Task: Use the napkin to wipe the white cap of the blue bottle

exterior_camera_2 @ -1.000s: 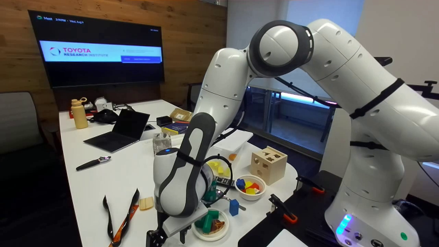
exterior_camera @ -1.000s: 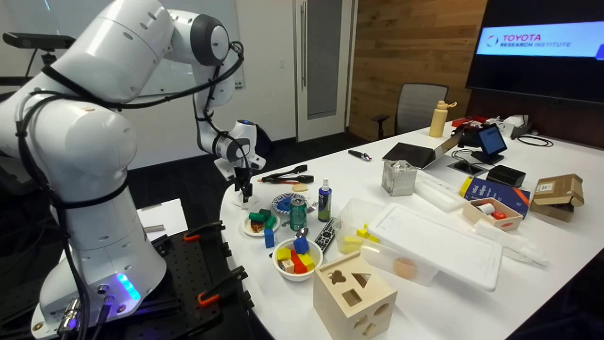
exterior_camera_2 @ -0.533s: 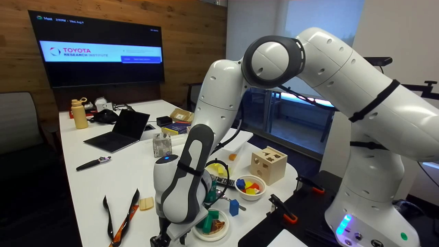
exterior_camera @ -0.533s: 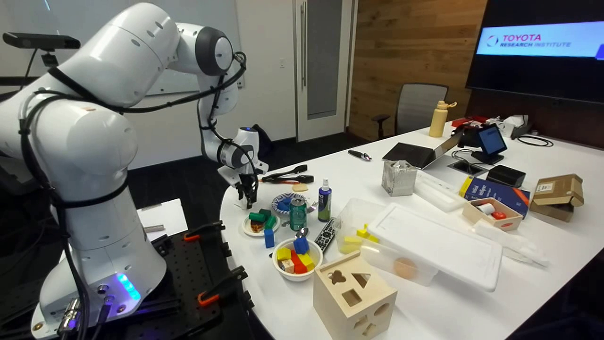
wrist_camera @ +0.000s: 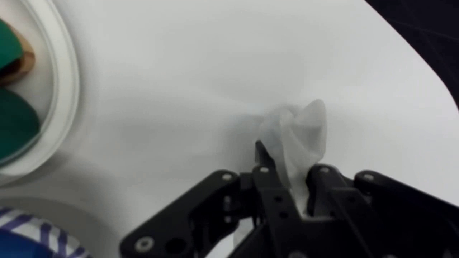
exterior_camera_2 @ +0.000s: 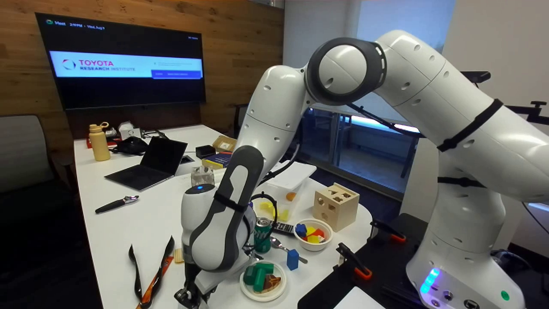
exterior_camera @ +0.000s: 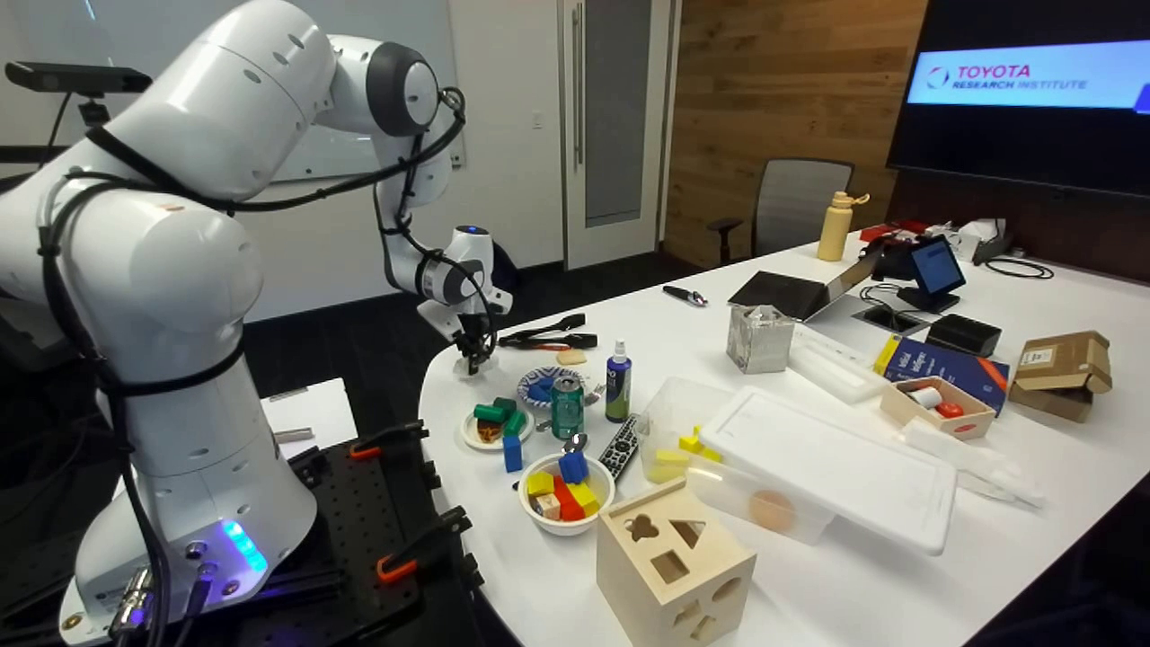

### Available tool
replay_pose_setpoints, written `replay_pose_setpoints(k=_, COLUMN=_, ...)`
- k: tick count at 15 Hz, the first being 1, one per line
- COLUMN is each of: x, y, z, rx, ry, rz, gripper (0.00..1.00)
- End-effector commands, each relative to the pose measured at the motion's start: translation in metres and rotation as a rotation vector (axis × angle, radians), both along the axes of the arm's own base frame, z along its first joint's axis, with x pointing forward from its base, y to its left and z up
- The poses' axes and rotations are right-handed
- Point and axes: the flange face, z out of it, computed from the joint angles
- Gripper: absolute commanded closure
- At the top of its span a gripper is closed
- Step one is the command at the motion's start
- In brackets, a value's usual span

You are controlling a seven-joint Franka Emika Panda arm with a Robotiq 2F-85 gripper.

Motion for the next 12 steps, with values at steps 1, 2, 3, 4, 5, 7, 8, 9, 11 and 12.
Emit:
replay_pose_setpoints(k=1, x=-0.002, y=0.005, z=0.06, rx=-0.006, ry=-0.031, rz=0.005, gripper=1.0)
replay_pose_setpoints(k=2, x=0.0, y=0.003, z=0.079, rx=-0.02, ry=-0.046, rz=-0.005, gripper=1.0)
replay_pose_setpoints(k=3, x=0.002, y=-0.002, z=0.101, rx=-0.057, ry=-0.063, rz=-0.033, gripper=1.0)
replay_pose_setpoints(k=4, x=0.006, y=-0.01, z=0.118, rx=-0.097, ry=-0.081, rz=-0.06, gripper=0.99)
replay_pose_setpoints(k=5, x=0.012, y=-0.023, z=0.135, rx=-0.145, ry=-0.1, rz=-0.09, gripper=0.99)
replay_pose_setpoints(k=7, x=0.027, y=-0.051, z=0.165, rx=-0.242, ry=-0.139, rz=-0.138, gripper=0.99)
replay_pose_setpoints(k=8, x=0.035, y=-0.068, z=0.176, rx=-0.295, ry=-0.159, rz=-0.162, gripper=0.99)
replay_pose_setpoints(k=9, x=0.044, y=-0.086, z=0.185, rx=-0.348, ry=-0.181, rz=-0.191, gripper=0.99)
replay_pose_setpoints(k=11, x=0.063, y=-0.122, z=0.194, rx=-0.43, ry=-0.207, rz=-0.24, gripper=0.99)
replay_pose_setpoints(k=12, x=0.071, y=-0.139, z=0.196, rx=-0.46, ry=-0.215, rz=-0.261, gripper=0.99)
